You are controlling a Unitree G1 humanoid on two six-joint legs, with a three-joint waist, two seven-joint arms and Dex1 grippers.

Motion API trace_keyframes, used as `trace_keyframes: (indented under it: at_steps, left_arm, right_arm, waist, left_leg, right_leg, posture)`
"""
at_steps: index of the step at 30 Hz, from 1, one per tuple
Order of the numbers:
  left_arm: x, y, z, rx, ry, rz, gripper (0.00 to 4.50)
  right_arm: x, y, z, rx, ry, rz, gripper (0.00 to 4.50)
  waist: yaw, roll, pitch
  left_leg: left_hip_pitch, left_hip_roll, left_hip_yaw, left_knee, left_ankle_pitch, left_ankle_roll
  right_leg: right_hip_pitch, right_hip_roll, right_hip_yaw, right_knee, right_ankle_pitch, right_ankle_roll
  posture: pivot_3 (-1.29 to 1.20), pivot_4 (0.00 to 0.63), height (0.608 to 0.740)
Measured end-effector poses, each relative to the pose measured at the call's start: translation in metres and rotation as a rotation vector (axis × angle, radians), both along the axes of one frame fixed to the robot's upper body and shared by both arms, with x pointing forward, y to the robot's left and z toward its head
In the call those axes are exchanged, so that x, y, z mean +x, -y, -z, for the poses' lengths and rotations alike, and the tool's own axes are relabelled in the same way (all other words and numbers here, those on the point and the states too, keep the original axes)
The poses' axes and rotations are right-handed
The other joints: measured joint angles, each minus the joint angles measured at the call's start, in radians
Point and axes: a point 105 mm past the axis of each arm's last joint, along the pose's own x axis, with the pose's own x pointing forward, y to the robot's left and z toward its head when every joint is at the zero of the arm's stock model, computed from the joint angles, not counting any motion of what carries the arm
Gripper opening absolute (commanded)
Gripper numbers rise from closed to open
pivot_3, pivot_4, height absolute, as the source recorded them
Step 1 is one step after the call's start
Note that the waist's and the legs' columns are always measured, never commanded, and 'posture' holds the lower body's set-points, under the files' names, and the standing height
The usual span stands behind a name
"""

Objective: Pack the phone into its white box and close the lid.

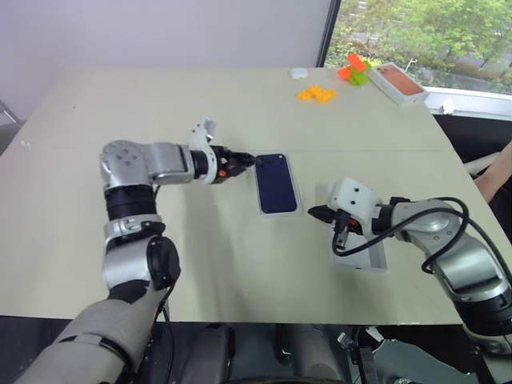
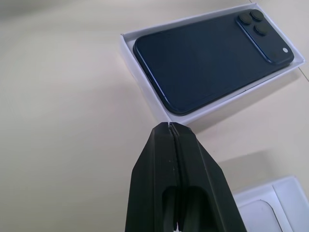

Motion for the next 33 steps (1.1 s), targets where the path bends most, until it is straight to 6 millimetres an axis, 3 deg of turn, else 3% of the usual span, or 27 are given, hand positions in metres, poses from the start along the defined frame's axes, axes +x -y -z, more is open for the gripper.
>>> trace_keyframes:
  at_steps: [4,10,17,21,25,27,31,33]
  left_arm:
    - [0.003,-0.017,0.002,0.009,0.013,-0.064,2.28]
    - [0.003,-0.076,0.027,0.245,0.175,-0.235,2.28]
    - [-0.011,-0.09,0.034,0.365,0.38,-0.211,2.28]
    - [-0.02,-0.086,0.041,0.399,0.464,-0.164,2.28]
    - [-0.022,-0.083,0.036,0.405,0.536,-0.155,2.28]
    - [-0.022,-0.082,0.033,0.405,0.556,-0.157,1.75]
    - [-0.022,-0.076,0.031,0.399,0.583,-0.167,0.05]
    - [-0.022,-0.072,0.036,0.42,0.569,-0.159,0.05]
  right_arm:
    - [0.0,-0.001,-0.001,0.0,0.002,-0.003,0.0]
    - [0.004,-0.003,-0.004,0.014,0.022,0.006,0.0]
    - [0.007,-0.002,-0.003,0.019,0.022,0.012,0.0]
    - [0.012,-0.001,-0.005,0.035,0.025,0.022,0.0]
    - [0.015,-0.002,-0.007,0.045,0.031,0.024,0.0]
    - [0.016,-0.001,-0.007,0.046,0.029,0.032,0.0]
    - [0.023,0.001,-0.005,0.037,0.047,0.07,0.0]
    - [0.027,0.001,-0.001,0.029,0.052,0.093,0.0]
  waist:
    - [0.002,0.0,0.0]
    - [-0.017,0.0,0.0]
    - [-0.016,0.0,-0.001]
    - [-0.017,0.0,-0.001]
    - [-0.017,0.0,-0.001]
    - [-0.017,0.0,0.0]
    - [-0.017,0.0,-0.001]
    - [-0.017,0.0,-0.001]
  left_leg:
    - [0.0,0.0,0.0,0.0,0.0,0.0]
    - [0.001,0.001,0.001,-0.001,0.001,-0.002]
    - [0.004,0.001,0.0,-0.001,0.001,0.0]
    - [0.005,0.002,0.001,-0.001,-0.002,0.006]
    - [0.006,0.002,0.001,-0.001,-0.003,0.008]
    - [0.008,0.002,0.001,-0.001,-0.003,0.008]
    - [0.01,0.002,0.001,-0.001,-0.003,0.009]
    - [0.01,0.002,0.001,-0.001,-0.003,0.009]
  right_leg:
    - [0.0,0.0,0.0,0.0,0.0,0.0]
    - [0.0,0.0,0.001,0.0,0.0,0.0]
    - [0.003,-0.001,0.001,0.0,0.0,-0.001]
    - [0.004,-0.001,0.001,0.0,0.0,-0.001]
    - [0.005,-0.001,0.001,0.0,0.0,-0.001]
    - [0.007,-0.001,0.001,0.0,0.0,-0.001]
    - [0.009,-0.001,0.002,0.0,0.0,-0.001]
    - [0.009,-0.001,0.002,0.0,0.0,-0.001]
  posture:
    - [0.0,0.15,0.74]
    - [0.0,0.15,0.74]
    - [0.0,0.15,0.74]
    - [0.0,0.15,0.74]
    - [0.0,0.15,0.74]
    - [0.0,0.15,0.74]
    - [0.0,0.15,0.74]
    - [0.0,0.15,0.74]
